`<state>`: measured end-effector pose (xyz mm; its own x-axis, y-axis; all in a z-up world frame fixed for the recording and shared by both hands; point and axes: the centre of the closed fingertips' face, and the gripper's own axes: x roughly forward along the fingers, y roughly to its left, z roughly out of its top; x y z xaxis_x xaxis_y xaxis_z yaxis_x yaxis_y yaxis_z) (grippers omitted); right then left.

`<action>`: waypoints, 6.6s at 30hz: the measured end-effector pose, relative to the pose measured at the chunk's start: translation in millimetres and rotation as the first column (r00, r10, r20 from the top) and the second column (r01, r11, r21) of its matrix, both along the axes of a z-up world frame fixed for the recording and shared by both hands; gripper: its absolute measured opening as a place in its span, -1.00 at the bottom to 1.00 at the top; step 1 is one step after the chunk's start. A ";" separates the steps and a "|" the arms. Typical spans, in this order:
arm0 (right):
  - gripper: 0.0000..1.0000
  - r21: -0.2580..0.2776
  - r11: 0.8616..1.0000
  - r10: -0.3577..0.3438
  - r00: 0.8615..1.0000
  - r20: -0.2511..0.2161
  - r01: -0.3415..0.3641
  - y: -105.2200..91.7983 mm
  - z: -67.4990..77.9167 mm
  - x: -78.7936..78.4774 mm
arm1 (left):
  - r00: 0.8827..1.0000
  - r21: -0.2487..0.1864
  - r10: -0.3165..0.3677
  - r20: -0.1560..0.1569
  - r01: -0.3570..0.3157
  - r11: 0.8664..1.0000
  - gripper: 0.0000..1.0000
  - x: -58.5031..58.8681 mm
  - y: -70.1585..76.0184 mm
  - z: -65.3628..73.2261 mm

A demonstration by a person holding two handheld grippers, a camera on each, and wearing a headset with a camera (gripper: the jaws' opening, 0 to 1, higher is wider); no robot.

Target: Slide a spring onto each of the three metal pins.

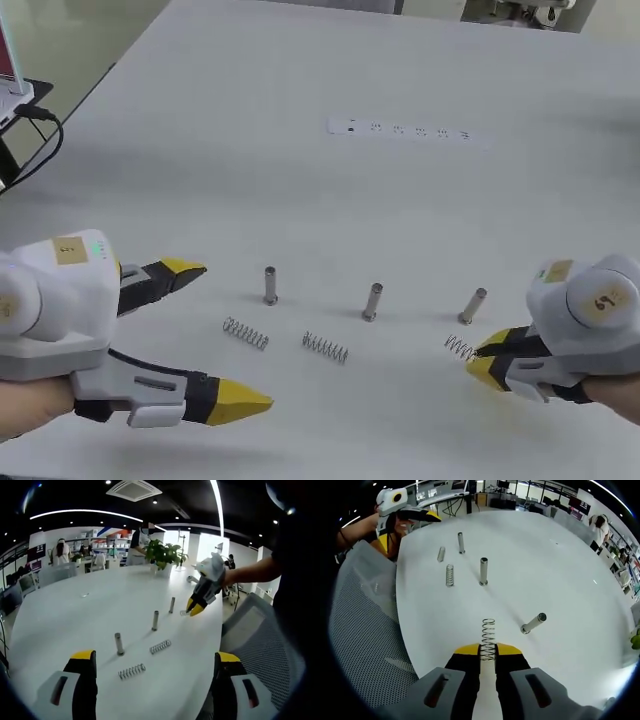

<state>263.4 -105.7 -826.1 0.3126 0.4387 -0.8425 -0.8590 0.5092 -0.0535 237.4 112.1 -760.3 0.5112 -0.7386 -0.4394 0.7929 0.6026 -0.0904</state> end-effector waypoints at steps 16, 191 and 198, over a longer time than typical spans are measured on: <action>-0.84 0.013 0.995 0.100 0.994 0.033 -0.101 18.4 19.9 -12.3 | 0.992 -0.043 -0.105 -0.066 0.103 0.994 0.53 -14.0 -28.2 -3.1; -0.88 0.212 0.808 0.507 0.832 0.226 -0.550 110.6 102.9 -57.7 | 0.885 -0.200 -0.465 0.023 0.460 0.865 -0.97 -24.6 -127.7 9.3; -0.87 0.215 0.789 0.528 0.814 0.244 -0.576 122.2 110.8 -58.3 | 0.879 -0.175 -0.476 0.031 0.474 0.863 -0.97 -27.9 -132.8 7.6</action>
<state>205.0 16.5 -715.3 0.0679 0.7768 -0.6261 -0.9880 -0.0350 -0.1505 209.5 -20.8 -752.8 0.0745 -0.9548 -0.2878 0.9772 0.1274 -0.1700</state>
